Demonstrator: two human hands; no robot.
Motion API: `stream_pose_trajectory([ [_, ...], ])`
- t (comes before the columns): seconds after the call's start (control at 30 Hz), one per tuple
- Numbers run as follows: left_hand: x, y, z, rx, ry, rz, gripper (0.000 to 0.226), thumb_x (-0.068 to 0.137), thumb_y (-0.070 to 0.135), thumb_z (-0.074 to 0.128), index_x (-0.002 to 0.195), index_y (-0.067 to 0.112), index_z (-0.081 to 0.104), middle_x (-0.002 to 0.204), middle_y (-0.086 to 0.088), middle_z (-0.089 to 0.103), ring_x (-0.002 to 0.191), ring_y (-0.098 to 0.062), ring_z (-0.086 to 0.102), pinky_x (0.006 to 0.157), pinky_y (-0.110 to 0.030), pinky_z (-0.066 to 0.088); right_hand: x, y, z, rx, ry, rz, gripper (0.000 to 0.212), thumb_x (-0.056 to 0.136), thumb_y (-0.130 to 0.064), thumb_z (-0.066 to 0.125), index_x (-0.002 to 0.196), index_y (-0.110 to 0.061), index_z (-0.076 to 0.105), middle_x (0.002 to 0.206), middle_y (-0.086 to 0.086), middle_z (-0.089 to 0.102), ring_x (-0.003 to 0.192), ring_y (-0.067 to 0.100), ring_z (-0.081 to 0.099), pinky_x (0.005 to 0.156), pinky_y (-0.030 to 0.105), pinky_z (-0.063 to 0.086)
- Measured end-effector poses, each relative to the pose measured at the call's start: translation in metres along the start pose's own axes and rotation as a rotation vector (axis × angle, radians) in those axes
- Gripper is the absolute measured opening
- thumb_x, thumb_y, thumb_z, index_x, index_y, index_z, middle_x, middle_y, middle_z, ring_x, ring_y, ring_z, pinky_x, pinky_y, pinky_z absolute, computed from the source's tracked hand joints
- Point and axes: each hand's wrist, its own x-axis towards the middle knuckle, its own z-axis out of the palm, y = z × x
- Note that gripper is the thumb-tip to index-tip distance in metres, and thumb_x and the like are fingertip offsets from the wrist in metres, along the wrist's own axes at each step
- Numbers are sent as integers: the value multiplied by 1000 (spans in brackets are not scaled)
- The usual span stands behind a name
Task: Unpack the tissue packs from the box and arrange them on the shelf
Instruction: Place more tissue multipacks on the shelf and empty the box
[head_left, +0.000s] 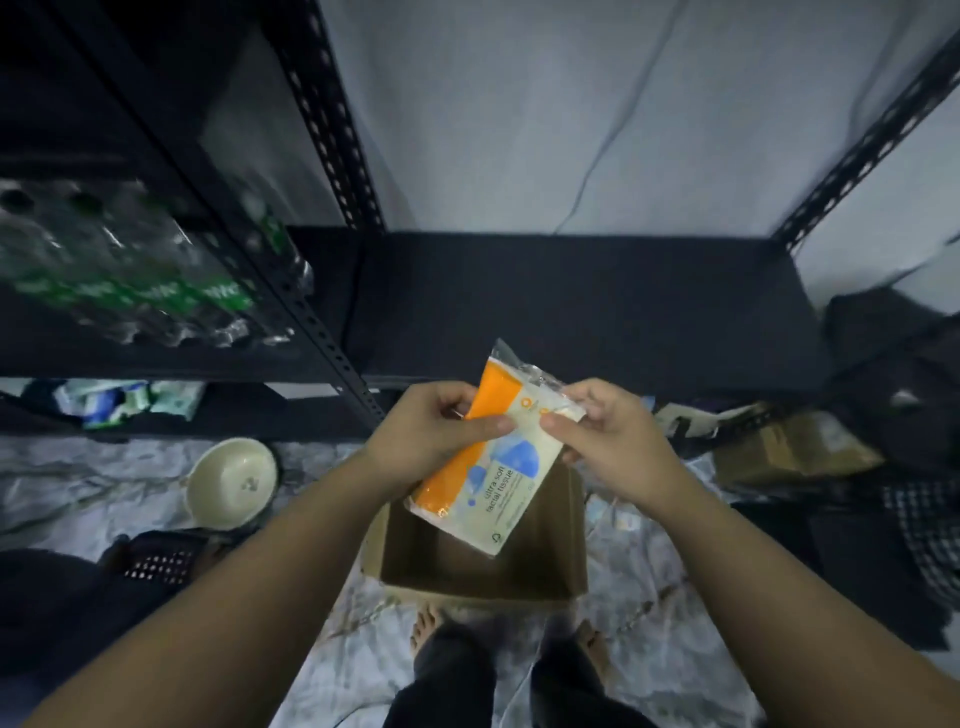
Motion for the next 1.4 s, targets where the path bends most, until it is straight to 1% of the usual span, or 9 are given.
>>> stream_pose_trajectory([
  [0.17, -43, 66, -9, -7, 7, 79, 20, 93, 17, 75, 107, 5, 71, 101, -12, 80, 90, -27, 79, 68, -33, 63, -18, -64, -29, 56, -8, -148, 15, 91, -6, 75, 104, -7, 66, 92, 7, 80, 74, 15, 71, 59, 25, 56],
  [0.27, -60, 97, -8, 13, 89, 152, 21, 90, 17, 77, 105, 4, 71, 100, -15, 80, 91, -30, 79, 75, -41, 64, -25, -94, -40, 44, -17, -240, 14, 90, -8, 76, 101, -9, 67, 89, 4, 79, 70, 11, 70, 58, 26, 55],
  [0.53, -93, 183, -15, 180, 165, 291, 28, 84, 24, 86, 106, 10, 76, 101, -14, 80, 94, -36, 77, 86, -49, 62, -20, -190, -67, -45, -133, -433, 21, 89, -25, 79, 92, -5, 72, 89, 16, 78, 78, 24, 70, 79, 45, 55],
  [0.67, -115, 232, -41, 293, 317, 404, 30, 82, 26, 87, 107, 14, 76, 96, -5, 80, 89, -26, 79, 80, -43, 63, -17, -246, -74, -11, -94, -525, 31, 82, -44, 78, 85, -14, 71, 89, 12, 78, 86, 34, 75, 85, 61, 57],
  [0.73, -128, 253, -60, 386, 436, 480, 29, 81, 30, 89, 104, 20, 76, 95, 0, 80, 89, -21, 78, 81, -42, 63, -11, -277, -76, 38, -40, -590, 28, 84, -40, 78, 87, -13, 72, 90, 10, 79, 90, 38, 75, 86, 65, 56],
  [0.83, -146, 280, -83, 560, 603, 622, 48, 73, 49, 91, 112, 31, 71, 104, 12, 75, 95, -6, 72, 86, -37, 60, -4, -320, -74, 110, 46, -664, 14, 93, -23, 75, 89, -10, 72, 89, 9, 79, 90, 38, 75, 87, 63, 57],
  [1.0, -154, 328, -103, 1075, 682, 695, 119, 47, 81, 82, 149, 40, 36, 127, 23, 45, 117, -1, 50, 95, -28, 48, 7, -378, -52, 162, 106, -740, 11, 94, -20, 74, 93, -9, 74, 91, 6, 80, 90, 30, 77, 92, 59, 57],
  [1.17, -140, 357, -141, 1144, 769, 738, 111, 58, 63, 85, 151, 39, 30, 125, 22, 41, 119, -5, 46, 89, -33, 54, 28, -418, -33, 160, 166, -750, 16, 93, -29, 76, 95, -14, 75, 91, 1, 80, 89, 22, 78, 91, 55, 59],
  [1.4, -122, 379, -182, 1100, 658, 666, 92, 65, 58, 85, 143, 32, 44, 118, 14, 41, 103, -8, 55, 88, -33, 58, 44, -452, -37, -66, 335, -803, 25, 86, -35, 81, 102, -17, 75, 92, -2, 77, 84, 15, 75, 77, 38, 64],
])
